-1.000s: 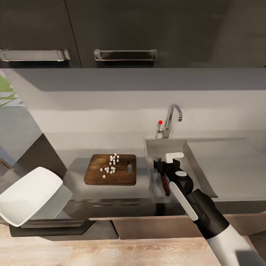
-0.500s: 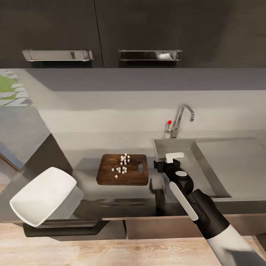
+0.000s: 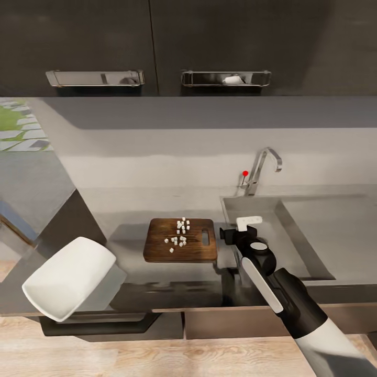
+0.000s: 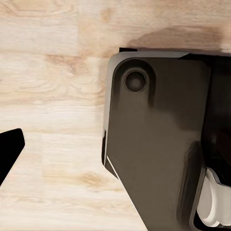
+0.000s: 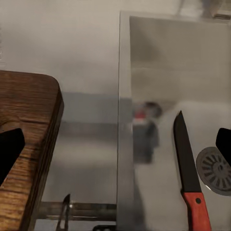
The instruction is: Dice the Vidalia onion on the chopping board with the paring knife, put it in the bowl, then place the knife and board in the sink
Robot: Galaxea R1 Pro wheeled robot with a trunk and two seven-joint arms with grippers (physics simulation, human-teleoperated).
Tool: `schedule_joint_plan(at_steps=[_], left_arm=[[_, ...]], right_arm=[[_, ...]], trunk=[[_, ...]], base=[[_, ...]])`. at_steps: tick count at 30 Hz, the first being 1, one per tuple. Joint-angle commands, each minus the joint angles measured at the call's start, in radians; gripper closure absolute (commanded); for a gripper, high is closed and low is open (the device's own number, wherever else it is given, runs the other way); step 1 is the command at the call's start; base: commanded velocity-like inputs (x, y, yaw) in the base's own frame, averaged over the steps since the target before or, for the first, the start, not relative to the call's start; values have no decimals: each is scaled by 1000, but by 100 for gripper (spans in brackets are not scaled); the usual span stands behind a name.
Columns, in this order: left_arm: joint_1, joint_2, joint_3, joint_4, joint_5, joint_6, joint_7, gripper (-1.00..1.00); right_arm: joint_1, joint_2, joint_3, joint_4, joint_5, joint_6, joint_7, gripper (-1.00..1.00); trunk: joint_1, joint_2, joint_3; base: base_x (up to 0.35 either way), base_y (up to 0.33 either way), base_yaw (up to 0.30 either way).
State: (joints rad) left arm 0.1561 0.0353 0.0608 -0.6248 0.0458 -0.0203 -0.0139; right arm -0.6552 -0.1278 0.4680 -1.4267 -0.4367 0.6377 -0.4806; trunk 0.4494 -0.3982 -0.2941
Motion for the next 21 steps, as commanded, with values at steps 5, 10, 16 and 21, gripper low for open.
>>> schedule_joint_plan(at_steps=[5,10,16,21], left_arm=[[0,0,1,-1,5,-1,-1,-100],[0,0,1,0,5,-1,-1,-100],[0,0,1,2,5,-1,-1,-100],[0,0,1,2,5,-1,-1,-100]], right_arm=[[-1,-1,3,0,-10,2,-10,-100],[-1,-1,3,0,-10,2,-10,-100],[-1,-1,3,0,-9,2,-10,-100],[-1,-1,3,1,-8,2,-10,-100]], trunk=[[1,-2,-2],[1,-2,-2],[1,-2,-2],[1,-2,-2]], base=[[0,243,0],[0,87,0],[0,44,0],[0,146,0]])
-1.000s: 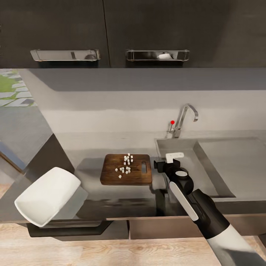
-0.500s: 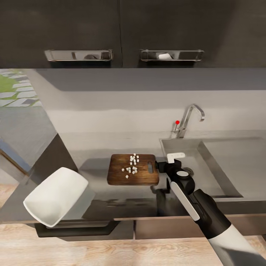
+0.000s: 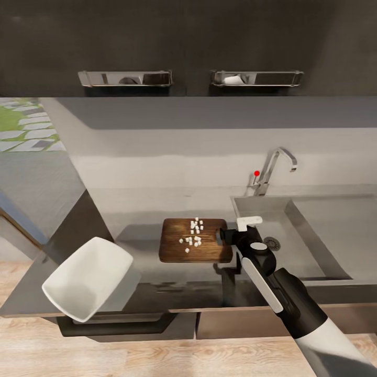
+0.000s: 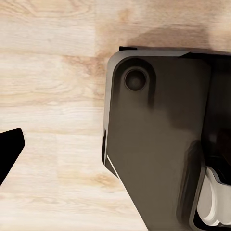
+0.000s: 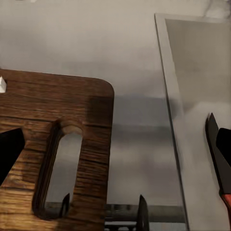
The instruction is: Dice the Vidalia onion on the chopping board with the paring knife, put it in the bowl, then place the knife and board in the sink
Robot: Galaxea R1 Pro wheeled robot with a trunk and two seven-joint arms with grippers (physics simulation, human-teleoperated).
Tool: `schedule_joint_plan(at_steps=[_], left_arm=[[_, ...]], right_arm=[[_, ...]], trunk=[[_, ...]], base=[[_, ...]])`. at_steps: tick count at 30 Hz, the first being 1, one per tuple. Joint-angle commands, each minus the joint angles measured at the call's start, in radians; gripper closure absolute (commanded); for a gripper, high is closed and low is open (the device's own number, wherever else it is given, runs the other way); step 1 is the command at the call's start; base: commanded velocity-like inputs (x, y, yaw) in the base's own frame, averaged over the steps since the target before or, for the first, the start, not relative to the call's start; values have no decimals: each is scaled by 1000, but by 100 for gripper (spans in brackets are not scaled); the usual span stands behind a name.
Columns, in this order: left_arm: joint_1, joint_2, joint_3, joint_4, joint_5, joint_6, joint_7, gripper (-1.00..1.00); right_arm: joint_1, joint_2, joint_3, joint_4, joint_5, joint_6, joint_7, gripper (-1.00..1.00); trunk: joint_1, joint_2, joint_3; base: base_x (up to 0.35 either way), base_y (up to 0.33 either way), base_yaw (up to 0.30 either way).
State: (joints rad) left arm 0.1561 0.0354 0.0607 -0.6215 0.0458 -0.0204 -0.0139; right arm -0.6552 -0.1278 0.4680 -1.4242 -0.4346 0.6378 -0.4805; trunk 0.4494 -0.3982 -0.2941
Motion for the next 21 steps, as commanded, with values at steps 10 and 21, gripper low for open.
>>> schedule_joint_plan(at_steps=[10,21], left_arm=[[0,0,1,0,5,-1,-1,-100],[0,0,0,3,5,-1,-1,-100]], right_arm=[[-1,1,3,2,-7,1,-10,-100],[-1,4,2,2,-7,0,-10,-100]], trunk=[[1,-2,-2],[1,-2,-15]], base=[[0,8,0],[0,0,0]])
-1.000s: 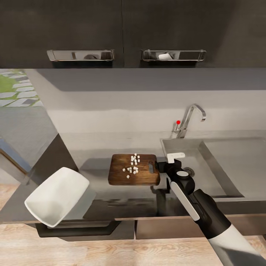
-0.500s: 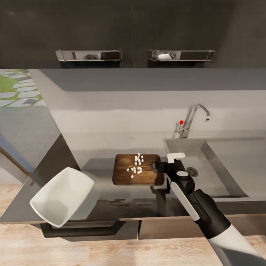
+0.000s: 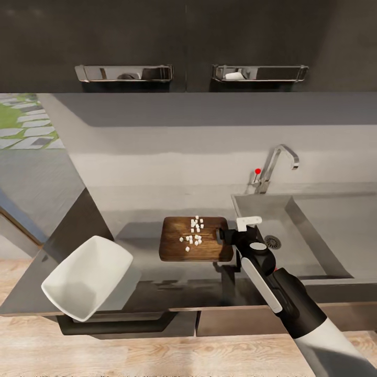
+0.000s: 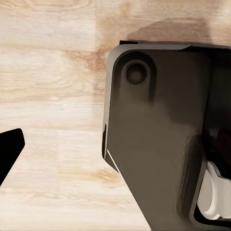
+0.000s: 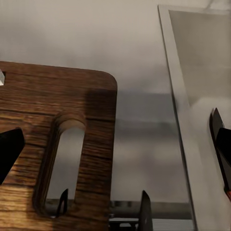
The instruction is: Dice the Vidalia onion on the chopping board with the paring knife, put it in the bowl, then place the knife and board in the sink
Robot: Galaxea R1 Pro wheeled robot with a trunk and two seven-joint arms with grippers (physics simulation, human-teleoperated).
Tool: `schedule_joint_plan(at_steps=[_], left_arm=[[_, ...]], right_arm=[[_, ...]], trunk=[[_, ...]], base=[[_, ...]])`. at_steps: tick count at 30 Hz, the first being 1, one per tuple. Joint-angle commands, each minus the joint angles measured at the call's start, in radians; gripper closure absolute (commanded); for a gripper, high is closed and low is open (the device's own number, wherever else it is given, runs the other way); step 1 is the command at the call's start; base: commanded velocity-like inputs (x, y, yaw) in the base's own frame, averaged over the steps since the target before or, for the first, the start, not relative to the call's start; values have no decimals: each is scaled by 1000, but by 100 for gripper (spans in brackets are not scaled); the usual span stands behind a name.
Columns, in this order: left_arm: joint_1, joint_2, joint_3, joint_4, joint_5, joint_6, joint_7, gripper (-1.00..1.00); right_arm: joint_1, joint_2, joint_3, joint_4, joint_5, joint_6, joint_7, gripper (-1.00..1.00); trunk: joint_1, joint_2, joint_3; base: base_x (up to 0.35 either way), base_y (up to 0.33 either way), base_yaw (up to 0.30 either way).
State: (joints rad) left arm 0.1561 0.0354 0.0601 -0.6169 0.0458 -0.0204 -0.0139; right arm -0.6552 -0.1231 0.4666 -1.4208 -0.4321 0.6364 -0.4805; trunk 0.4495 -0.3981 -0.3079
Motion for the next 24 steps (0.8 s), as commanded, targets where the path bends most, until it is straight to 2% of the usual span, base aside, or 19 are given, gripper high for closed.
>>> schedule_joint_plan(at_steps=[1,7,12,24], left_arm=[[0,0,1,-1,5,-1,-1,-100],[0,0,0,-1,3,-1,-1,-100],[0,0,0,-1,3,-1,-1,-100],[1,0,0,-1,3,-1,-1,-100]], right_arm=[[-1,-1,3,-1,-10,2,-10,-100],[-1,-1,-5,-1,-10,2,-10,-100],[-1,0,-41,0,-10,2,-10,-100],[-1,2,-46,2,-10,2,-9,-100]], trunk=[[1,-2,-3],[1,-2,-13],[1,-2,-21],[1,-2,-41]], base=[[0,0,0],[0,0,0],[0,0,0],[18,29,0]])
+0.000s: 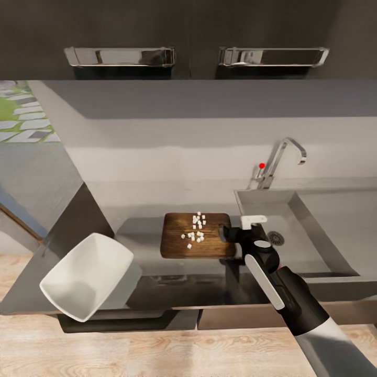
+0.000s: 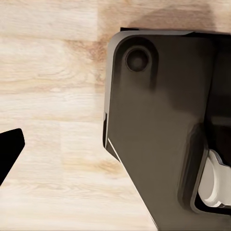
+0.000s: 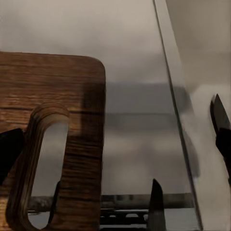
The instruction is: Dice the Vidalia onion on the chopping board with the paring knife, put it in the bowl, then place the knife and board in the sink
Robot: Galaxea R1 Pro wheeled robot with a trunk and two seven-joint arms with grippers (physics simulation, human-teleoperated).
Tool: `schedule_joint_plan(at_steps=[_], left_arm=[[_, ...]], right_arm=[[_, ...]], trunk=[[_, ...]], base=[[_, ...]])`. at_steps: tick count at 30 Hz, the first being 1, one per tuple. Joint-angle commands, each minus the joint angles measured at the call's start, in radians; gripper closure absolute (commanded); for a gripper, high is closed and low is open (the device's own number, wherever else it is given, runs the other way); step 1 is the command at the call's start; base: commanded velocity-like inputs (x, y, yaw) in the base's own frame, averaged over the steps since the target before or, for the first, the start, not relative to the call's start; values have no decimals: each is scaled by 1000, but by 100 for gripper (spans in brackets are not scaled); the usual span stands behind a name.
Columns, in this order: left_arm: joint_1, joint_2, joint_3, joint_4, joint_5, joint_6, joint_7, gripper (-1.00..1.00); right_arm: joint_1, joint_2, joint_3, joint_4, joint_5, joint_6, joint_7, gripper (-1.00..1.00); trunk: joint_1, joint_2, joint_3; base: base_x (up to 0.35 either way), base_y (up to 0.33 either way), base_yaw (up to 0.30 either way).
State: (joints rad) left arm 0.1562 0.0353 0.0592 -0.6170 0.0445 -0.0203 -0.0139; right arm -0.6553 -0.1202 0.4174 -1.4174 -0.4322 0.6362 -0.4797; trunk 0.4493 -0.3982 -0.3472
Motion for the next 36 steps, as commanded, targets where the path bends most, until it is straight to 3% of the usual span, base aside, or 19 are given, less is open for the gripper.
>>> schedule_joint_plan(at_steps=[1,36], left_arm=[[0,0,1,-1,5,-1,-1,-100],[0,-2,1,0,3,-1,-1,-100]], right_arm=[[-1,-1,3,-1,-10,2,-10,-100],[-1,1,3,6,-10,2,-10,-100]], trunk=[[1,-2,-3],[1,-2,-60]], base=[[43,101,0],[23,-1,0]])
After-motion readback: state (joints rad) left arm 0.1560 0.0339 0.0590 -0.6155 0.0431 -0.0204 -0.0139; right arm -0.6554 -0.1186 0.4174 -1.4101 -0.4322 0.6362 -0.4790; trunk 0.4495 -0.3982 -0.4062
